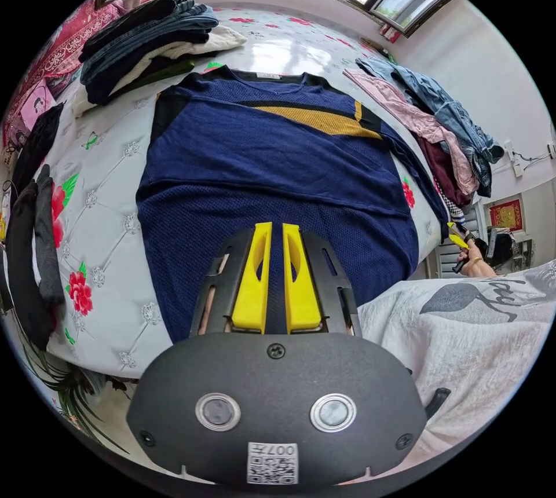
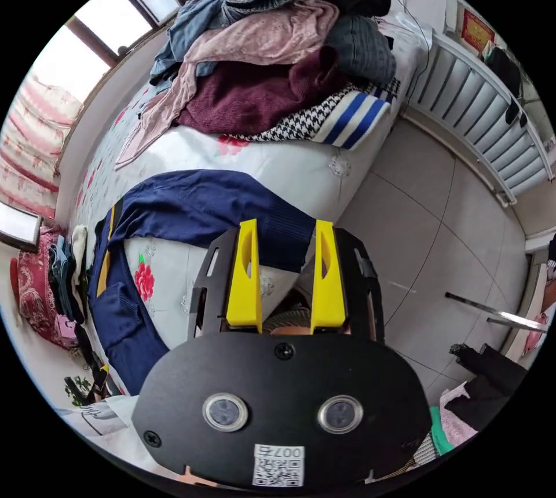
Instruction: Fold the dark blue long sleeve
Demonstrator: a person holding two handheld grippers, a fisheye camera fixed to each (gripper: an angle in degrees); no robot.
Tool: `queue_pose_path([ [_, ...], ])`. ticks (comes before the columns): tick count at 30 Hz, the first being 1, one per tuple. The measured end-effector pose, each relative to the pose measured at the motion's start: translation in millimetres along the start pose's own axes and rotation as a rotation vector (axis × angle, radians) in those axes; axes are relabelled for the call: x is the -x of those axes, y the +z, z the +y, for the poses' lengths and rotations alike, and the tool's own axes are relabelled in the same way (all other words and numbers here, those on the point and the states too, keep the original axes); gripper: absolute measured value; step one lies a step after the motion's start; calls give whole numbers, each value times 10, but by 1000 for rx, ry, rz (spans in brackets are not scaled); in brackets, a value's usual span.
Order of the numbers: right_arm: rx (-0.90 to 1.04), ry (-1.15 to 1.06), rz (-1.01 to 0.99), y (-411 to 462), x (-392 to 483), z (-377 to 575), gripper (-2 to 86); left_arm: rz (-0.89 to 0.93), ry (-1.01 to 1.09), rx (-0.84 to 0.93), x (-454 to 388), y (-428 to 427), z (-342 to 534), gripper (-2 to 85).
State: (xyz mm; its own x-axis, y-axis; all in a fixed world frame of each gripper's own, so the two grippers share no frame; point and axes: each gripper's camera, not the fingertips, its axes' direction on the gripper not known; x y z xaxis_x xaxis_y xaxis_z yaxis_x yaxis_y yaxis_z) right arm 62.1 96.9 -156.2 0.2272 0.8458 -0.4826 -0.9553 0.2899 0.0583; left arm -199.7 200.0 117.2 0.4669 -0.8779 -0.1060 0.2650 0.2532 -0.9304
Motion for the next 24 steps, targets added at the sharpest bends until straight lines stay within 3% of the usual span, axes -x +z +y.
queue_pose_path([
  [5, 10, -91, 71, -93, 273, 114, 51, -26, 5, -6, -138, -92, 92, 23],
  [10, -140, -263, -212, -674, 847, -15, 23, -32, -8, -13, -149, -167, 181, 15],
  [14, -322, -607, -524, -1717, 1961, -11, 17, -34, -24, -35, -138, -257, 232, 13],
  [18, -406, -1118, -734, -2655, 3284, 833, 16, -38, -59, -80, -99, -425, 318, 12],
  [22, -346, -1493, -850, -2836, 4071, 2063, 19, -44, -135, -113, 51, -571, 497, 13],
  [24, -202, -1634, -944, -2574, 4413, 2921, 25, -46, -167, -119, 140, -613, 597, 15],
])
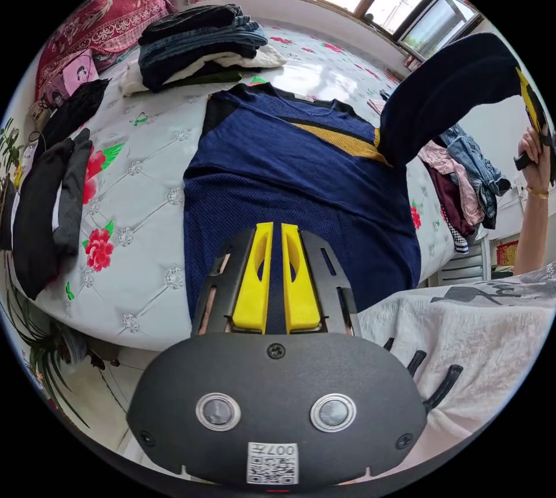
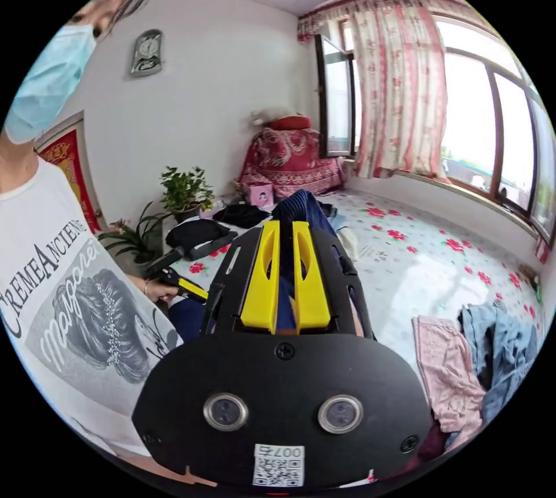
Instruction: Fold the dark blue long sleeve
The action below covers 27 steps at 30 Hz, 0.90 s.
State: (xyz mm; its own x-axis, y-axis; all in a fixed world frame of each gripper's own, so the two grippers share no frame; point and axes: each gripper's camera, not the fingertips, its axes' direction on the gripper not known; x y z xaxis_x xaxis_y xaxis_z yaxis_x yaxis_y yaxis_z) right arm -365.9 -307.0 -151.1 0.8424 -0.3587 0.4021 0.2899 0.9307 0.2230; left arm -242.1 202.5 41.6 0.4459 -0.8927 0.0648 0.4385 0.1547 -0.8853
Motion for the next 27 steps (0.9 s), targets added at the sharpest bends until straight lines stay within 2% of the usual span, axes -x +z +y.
queue_pose_path([
  [4, 195, -2, -261, 1396, 828, 290, 43, -28, -86, 28, 321, -18, 204, 24],
  [5, 311, -41, -315, 1827, 1098, 455, 49, -28, -124, 40, 432, -16, 261, 27],
  [8, 557, -84, -350, 2533, 1472, 853, 60, -4, -192, 49, 646, -47, 378, 37],
  [13, 646, 12, -155, 2720, 1126, 1209, 58, 2, -144, 46, 619, -64, 348, 48],
  [18, 707, 317, 153, 2778, 167, 1638, 61, 84, 22, 39, 202, 75, 69, 53],
  [21, 752, 382, 256, 2995, -158, 1820, 62, 94, 125, 128, -121, 367, -91, 59],
  [23, 820, 388, 303, 3196, -277, 1991, 62, 30, 152, 249, -256, 681, -101, 57],
  [25, 929, 394, 284, 3400, -342, 2234, 60, 12, 143, 191, -261, 649, -78, 42],
  [26, 815, 368, 332, 3301, -318, 2217, 59, 29, 137, 199, -251, 657, -82, 36],
  [27, 880, 404, 380, 3330, -371, 2291, 58, 77, 126, 203, -220, 633, -84, 47],
])
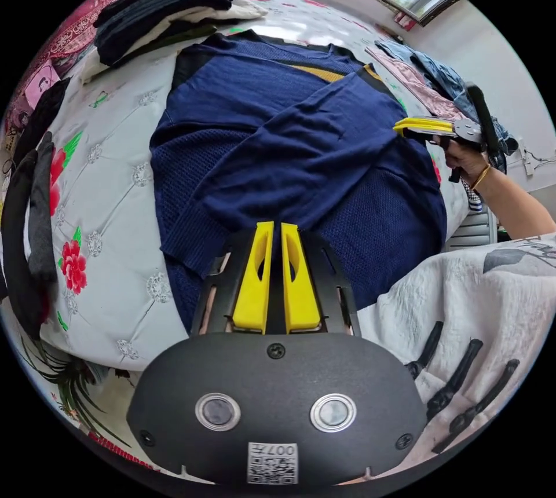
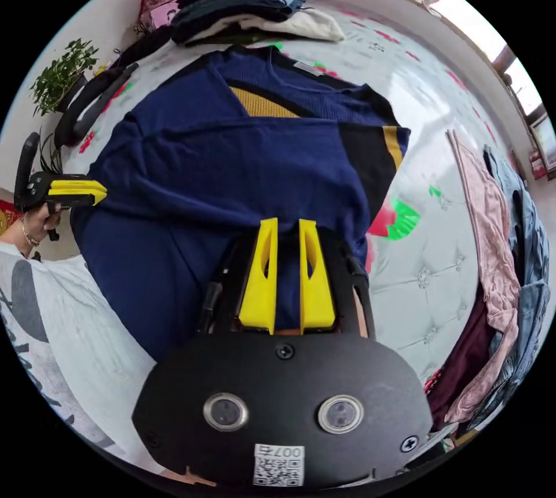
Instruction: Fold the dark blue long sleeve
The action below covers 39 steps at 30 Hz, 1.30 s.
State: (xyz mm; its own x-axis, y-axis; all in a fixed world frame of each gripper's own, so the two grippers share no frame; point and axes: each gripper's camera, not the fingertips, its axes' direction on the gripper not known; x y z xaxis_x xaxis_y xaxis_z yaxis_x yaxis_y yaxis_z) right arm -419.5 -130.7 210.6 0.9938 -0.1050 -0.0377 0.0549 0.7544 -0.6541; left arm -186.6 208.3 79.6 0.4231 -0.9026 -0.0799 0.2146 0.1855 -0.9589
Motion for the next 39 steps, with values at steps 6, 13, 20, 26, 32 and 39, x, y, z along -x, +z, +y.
queue_pose_path([
  [6, -101, 133, -160, -334, -344, 329, 58, -24, -117, -81, 260, -305, 381, 63],
  [13, -76, 260, -196, -540, -566, 1481, 72, -51, -405, -82, 637, -488, 1164, 84],
  [20, 0, 315, -265, -280, -386, 2063, 83, -190, -236, 13, 203, -280, 1098, 90],
  [26, 19, 229, -106, -281, -196, 1987, 70, -216, -167, 2, -36, -283, 1141, 75],
  [32, 43, 145, -83, -345, -151, 1880, 18, -211, -135, -2, -338, -252, 1035, 25],
  [39, -141, 221, -176, -891, -935, 1526, 3, -109, -124, -70, -153, -473, 550, -4],
])
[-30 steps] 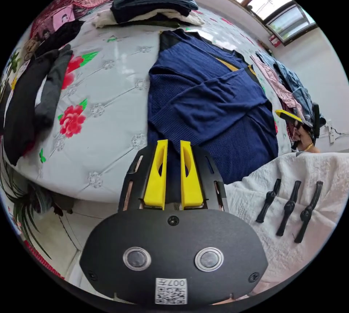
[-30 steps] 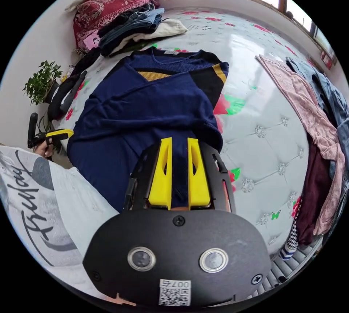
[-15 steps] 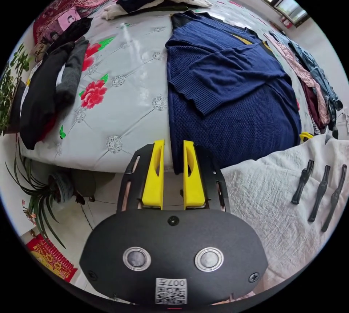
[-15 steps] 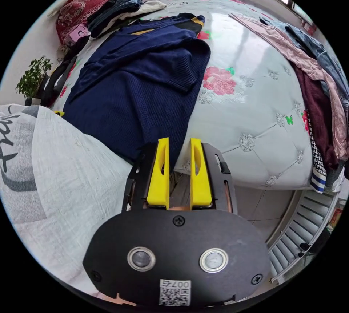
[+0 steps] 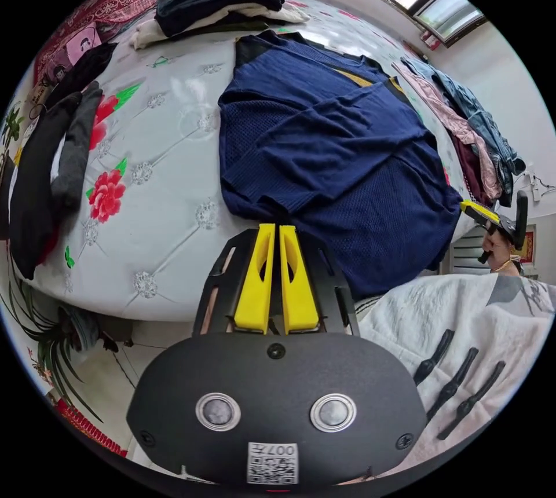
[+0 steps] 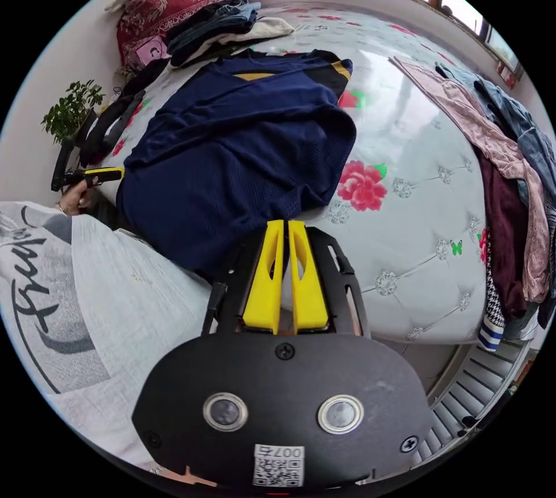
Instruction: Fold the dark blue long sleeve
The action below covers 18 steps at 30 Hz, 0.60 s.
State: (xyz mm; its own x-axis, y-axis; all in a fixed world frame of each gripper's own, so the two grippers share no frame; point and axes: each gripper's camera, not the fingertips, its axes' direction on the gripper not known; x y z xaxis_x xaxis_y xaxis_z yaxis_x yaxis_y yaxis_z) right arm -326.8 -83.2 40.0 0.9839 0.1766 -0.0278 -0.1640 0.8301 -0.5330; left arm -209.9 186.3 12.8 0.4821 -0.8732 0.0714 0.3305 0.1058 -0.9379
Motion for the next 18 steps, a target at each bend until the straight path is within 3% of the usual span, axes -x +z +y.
queue_pose_path([
  [5, -62, 105, -29, -256, -411, -319, 18, 57, -176, -83, 372, -303, -249, 30],
  [9, -79, 125, -55, -420, -557, 69, 49, 31, -178, -104, 463, -571, 147, 73],
  [14, 91, 123, -6, -240, -682, 518, 61, 26, -125, 26, 319, -581, 681, 101],
  [18, 130, -6, 80, -245, -502, 531, 31, -238, 92, 66, -150, -604, 659, 91],
])
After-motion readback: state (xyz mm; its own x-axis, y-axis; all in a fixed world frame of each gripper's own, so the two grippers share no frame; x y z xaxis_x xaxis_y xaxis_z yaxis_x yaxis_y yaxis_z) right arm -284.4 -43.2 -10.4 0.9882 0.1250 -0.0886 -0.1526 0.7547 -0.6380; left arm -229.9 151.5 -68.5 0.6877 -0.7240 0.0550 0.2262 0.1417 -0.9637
